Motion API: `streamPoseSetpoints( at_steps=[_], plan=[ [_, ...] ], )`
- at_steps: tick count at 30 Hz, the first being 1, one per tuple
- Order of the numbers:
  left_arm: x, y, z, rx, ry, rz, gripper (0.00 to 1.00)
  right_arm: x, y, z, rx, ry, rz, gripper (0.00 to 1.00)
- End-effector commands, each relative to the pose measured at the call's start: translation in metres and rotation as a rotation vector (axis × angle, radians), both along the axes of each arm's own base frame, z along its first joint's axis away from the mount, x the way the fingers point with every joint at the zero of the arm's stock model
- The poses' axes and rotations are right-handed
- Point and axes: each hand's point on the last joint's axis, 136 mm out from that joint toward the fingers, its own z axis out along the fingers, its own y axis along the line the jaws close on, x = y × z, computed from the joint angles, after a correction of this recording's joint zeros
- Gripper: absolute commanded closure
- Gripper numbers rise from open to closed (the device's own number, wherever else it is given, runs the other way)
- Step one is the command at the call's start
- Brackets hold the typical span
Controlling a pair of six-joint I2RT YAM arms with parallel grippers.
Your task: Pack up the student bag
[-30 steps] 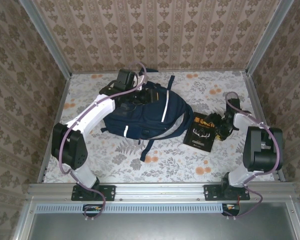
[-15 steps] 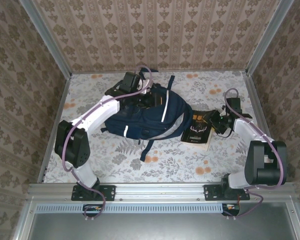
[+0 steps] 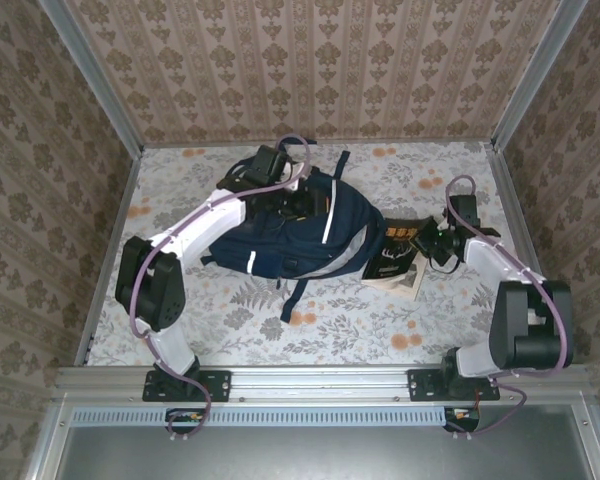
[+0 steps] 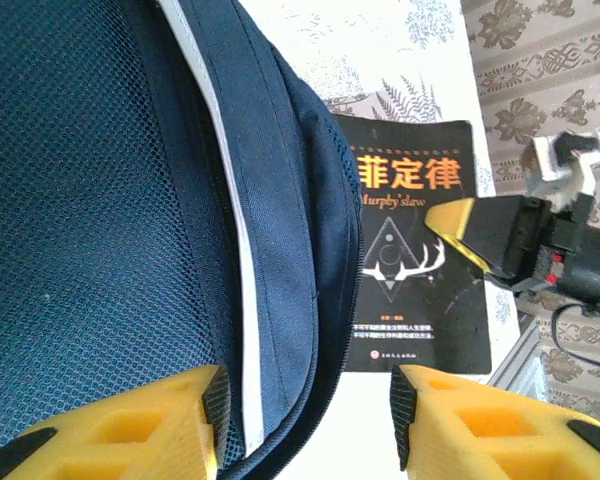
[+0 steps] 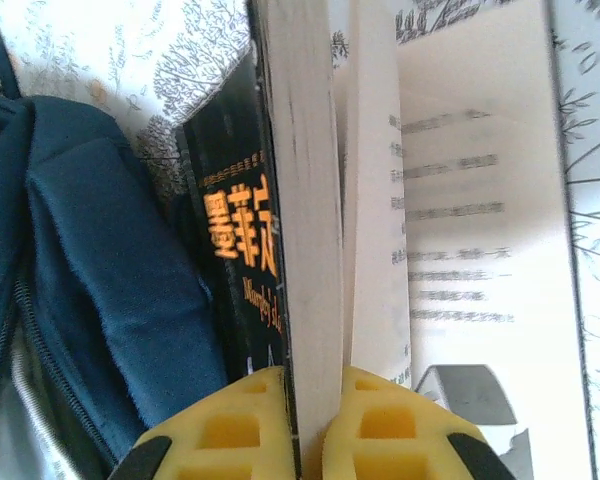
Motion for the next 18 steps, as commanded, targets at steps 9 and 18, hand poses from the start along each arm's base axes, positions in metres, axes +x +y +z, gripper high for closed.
streamPoseSetpoints(
  at_steps=[9,18],
  plan=[
    [0.007,-0.02,0.057,-0.112,-0.019,-0.029,0.42,0.0,0.041,0.16,-0.005,-0.437,0.101,1.0],
    [0.005,-0.047,0.065,-0.288,0.07,-0.104,0.36,0.0,0.119,0.239,0.367,-0.667,0.36,1.0]
  ],
)
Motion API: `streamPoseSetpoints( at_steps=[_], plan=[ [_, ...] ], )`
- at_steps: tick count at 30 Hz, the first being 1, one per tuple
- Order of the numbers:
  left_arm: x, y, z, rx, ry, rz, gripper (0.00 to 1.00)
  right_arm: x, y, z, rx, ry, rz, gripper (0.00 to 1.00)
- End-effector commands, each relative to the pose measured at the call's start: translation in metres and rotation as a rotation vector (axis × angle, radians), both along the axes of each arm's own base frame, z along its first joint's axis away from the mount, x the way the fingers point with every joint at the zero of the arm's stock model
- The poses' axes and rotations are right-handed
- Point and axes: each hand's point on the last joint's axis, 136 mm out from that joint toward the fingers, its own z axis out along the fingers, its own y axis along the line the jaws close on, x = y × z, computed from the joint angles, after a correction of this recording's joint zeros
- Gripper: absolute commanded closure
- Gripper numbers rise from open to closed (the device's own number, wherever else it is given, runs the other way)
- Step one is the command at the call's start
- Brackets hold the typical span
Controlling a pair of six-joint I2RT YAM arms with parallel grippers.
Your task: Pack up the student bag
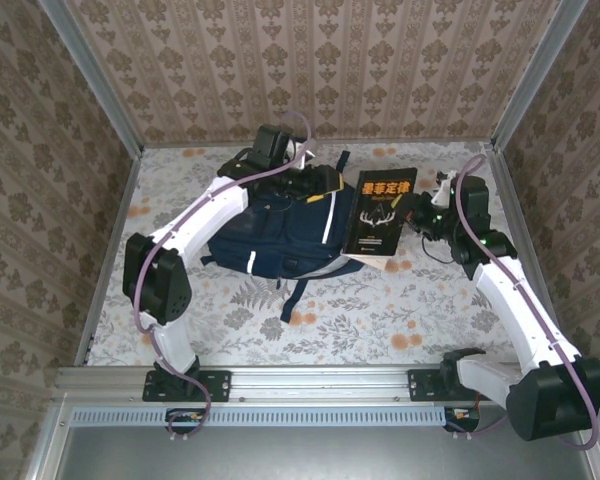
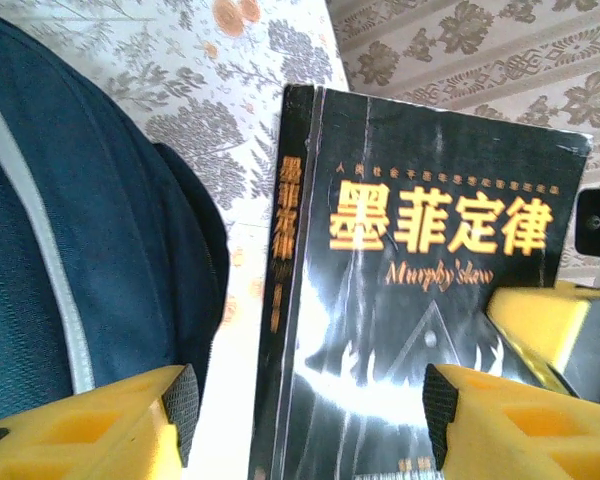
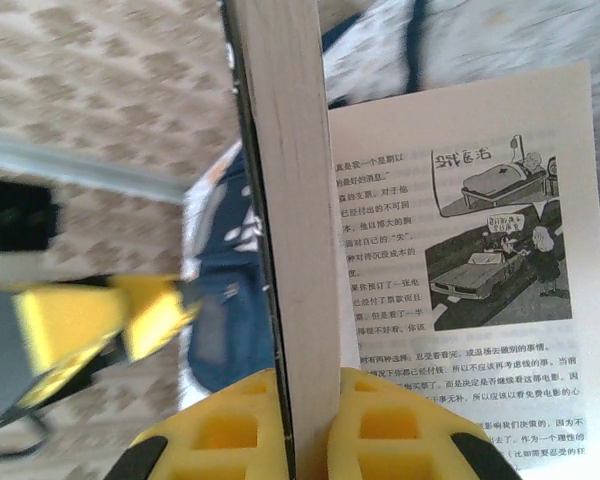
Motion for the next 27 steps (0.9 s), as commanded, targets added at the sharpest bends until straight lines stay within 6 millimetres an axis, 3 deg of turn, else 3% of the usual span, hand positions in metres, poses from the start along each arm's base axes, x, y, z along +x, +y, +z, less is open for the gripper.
streamPoseSetpoints(
  at_steps=[1,5,10,16,19,21,24,27],
  plan=[
    [-0.005,-0.015,0.008,-0.111,0.051,-0.05,0.36,0.0,0.033,0.073,0.181,-0.21,0.153,1.0],
    [-0.007,-0.023,0.007,-0.198,0.097,-0.054,0.36,0.007,0.041,0.08,0.288,-0.227,0.176,1.0],
    [-0.007,-0.033,0.021,-0.328,0.133,-0.065,0.43,0.021,0.046,0.067,0.399,-0.196,0.18,1.0],
    [-0.004,-0.032,0.045,-0.445,0.139,-0.054,0.79,0.03,0.042,0.05,0.369,-0.162,0.144,1.0],
    [0.0,-0.024,0.054,-0.469,0.124,-0.027,0.92,0.031,0.036,0.035,0.286,-0.113,0.105,0.97],
    [0.006,-0.015,0.06,-0.479,0.113,0.014,0.97,0.029,0.032,0.025,0.229,-0.077,0.085,0.82],
    [0.014,-0.005,0.07,-0.513,0.102,0.075,1.0,0.028,0.027,0.012,0.198,-0.037,0.051,0.45],
    [0.02,0.001,0.081,-0.568,0.103,0.124,1.0,0.025,0.023,-0.003,0.16,0.013,0.007,0.22]
  ],
)
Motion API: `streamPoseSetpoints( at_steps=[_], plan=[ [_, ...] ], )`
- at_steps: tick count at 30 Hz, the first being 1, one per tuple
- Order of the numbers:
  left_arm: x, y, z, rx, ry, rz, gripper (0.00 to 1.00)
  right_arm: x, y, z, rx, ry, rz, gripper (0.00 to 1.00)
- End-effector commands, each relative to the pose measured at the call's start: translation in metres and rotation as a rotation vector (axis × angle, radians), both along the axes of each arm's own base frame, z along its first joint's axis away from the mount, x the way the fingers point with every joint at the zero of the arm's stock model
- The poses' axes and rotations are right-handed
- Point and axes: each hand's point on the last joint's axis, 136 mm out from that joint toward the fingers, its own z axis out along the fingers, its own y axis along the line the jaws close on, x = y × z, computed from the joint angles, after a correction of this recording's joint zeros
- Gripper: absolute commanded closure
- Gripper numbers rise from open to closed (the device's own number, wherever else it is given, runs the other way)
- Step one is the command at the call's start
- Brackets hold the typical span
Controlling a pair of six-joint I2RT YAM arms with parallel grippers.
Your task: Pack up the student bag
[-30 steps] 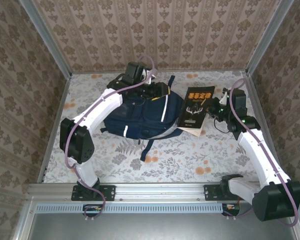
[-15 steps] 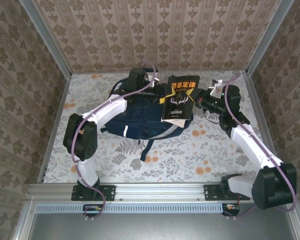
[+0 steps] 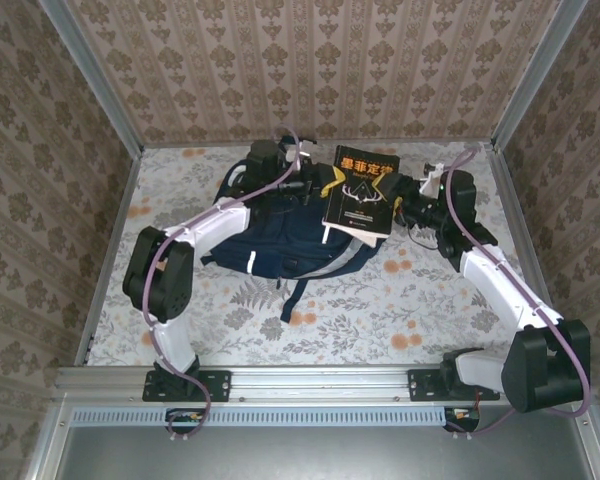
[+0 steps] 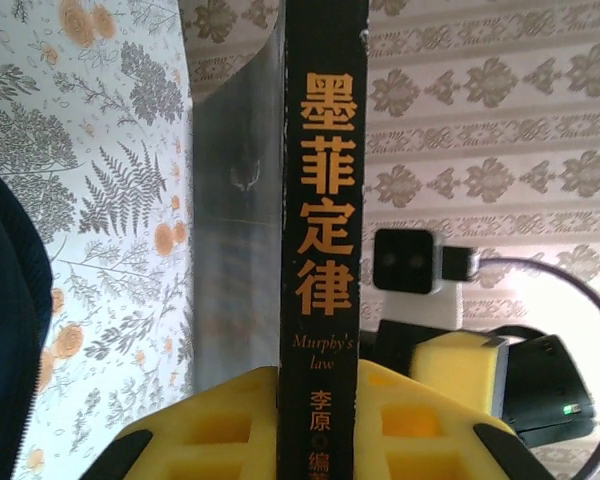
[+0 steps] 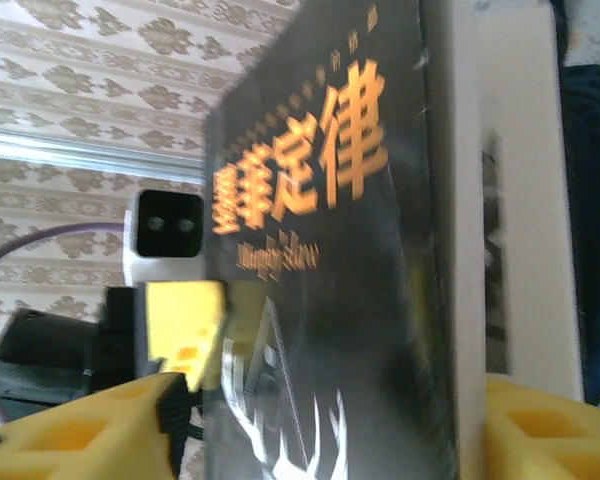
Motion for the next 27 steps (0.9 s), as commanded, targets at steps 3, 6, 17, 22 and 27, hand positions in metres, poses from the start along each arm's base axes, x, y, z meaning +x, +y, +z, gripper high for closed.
streamPoseSetpoints(
  at_steps=[3,6,17,22,27],
  plan=[
    [0.008,0.016,0.075,-0.188,-0.088,0.104,1.0,-0.011,-0.003,-0.012,-0.078,0.038,-0.042,0.07],
    [0.009,0.018,0.083,-0.203,-0.094,0.121,1.0,-0.011,-0.001,-0.022,-0.066,0.066,-0.031,0.0],
    [0.029,0.048,0.094,-0.197,-0.149,0.385,1.0,-0.014,0.02,0.003,0.324,-0.011,-0.141,0.0],
    [0.032,0.049,0.102,-0.215,-0.161,0.437,1.0,-0.01,0.033,0.022,0.419,-0.052,-0.221,0.0],
    [0.032,0.051,0.101,-0.205,-0.166,0.474,1.0,0.004,0.052,0.052,0.557,-0.133,-0.196,0.0]
  ],
)
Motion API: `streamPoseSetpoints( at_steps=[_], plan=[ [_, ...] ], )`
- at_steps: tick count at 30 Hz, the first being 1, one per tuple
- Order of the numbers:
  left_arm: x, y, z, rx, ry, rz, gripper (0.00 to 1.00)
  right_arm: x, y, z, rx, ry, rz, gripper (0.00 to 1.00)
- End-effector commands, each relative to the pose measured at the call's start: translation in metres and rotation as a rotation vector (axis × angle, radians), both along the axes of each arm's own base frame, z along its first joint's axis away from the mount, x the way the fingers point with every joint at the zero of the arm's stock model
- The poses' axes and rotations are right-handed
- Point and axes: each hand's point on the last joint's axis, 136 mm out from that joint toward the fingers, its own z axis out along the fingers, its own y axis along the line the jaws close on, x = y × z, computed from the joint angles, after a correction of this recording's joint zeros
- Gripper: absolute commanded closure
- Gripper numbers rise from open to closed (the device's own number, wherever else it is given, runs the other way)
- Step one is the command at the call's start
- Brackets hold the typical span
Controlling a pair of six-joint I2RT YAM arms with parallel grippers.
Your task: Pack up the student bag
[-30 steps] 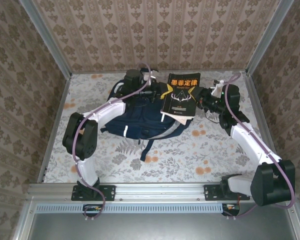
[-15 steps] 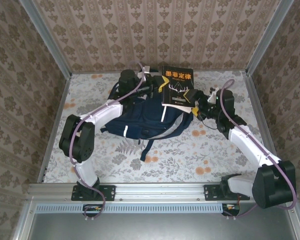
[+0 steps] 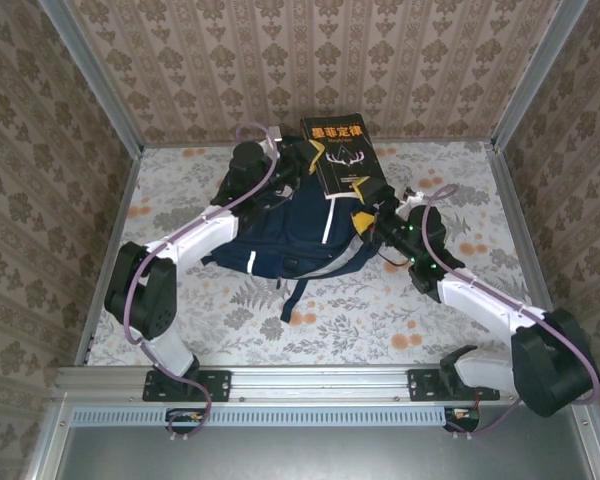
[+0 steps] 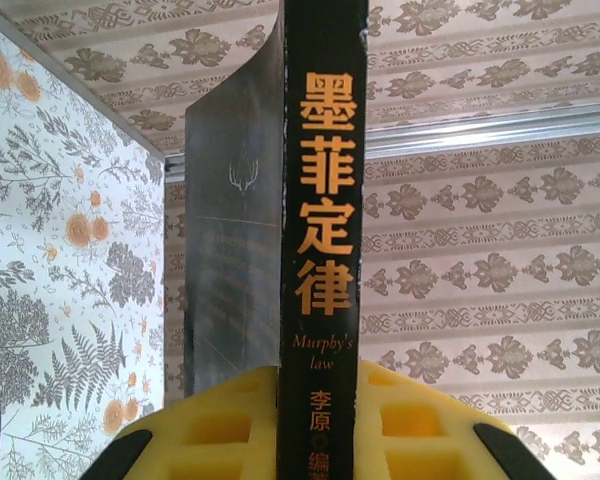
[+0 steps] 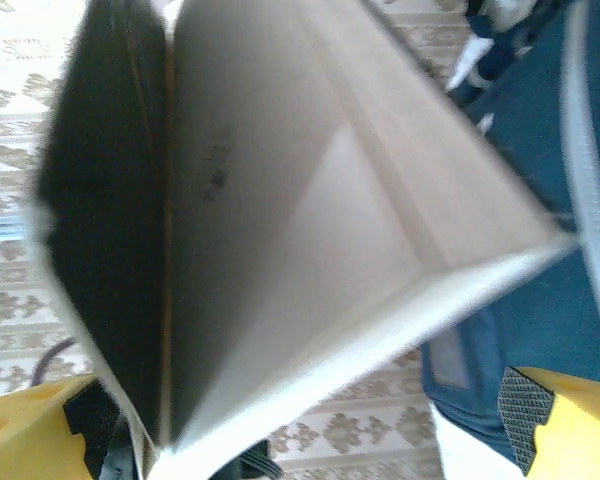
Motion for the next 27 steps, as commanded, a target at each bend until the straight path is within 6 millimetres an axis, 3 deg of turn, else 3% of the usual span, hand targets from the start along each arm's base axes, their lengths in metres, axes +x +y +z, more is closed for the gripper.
streamPoseSetpoints(
  at_steps=[1,4,7,11,13,14,16,18,23,27],
  plan=[
    [-0.01,0.011,0.051,-0.067,-0.141,0.055,1.0,0.015,0.0,0.053,0.17,-0.137,-0.06,0.0],
    [-0.015,0.011,0.046,-0.041,-0.134,0.065,1.0,0.019,0.006,0.07,0.155,-0.186,-0.055,0.1],
    [-0.02,0.011,0.038,-0.003,-0.127,0.067,1.0,0.022,-0.001,0.074,0.085,-0.202,-0.101,0.32],
    [-0.026,0.009,0.022,0.049,-0.1,0.062,1.0,0.022,-0.015,0.064,-0.039,-0.173,-0.164,0.8],
    [-0.028,0.005,0.015,0.08,-0.094,0.04,0.98,0.019,-0.022,0.059,-0.098,-0.162,-0.175,0.95],
    [-0.029,0.003,0.01,0.106,-0.095,0.029,0.88,0.017,-0.029,0.053,-0.131,-0.143,-0.191,1.0],
    [-0.031,0.002,-0.003,0.208,-0.088,0.003,0.65,0.01,-0.045,0.046,-0.21,-0.129,-0.223,1.0],
    [-0.033,0.003,-0.017,0.358,-0.107,-0.026,0.51,0.0,-0.071,0.036,-0.319,-0.082,-0.269,1.0],
    [-0.031,-0.006,-0.048,0.492,-0.082,-0.111,0.46,-0.032,-0.127,0.022,-0.48,-0.028,-0.362,1.0],
    [-0.029,-0.022,-0.08,0.573,-0.028,-0.211,0.46,-0.051,-0.152,0.003,-0.498,0.013,-0.384,1.0]
  ],
)
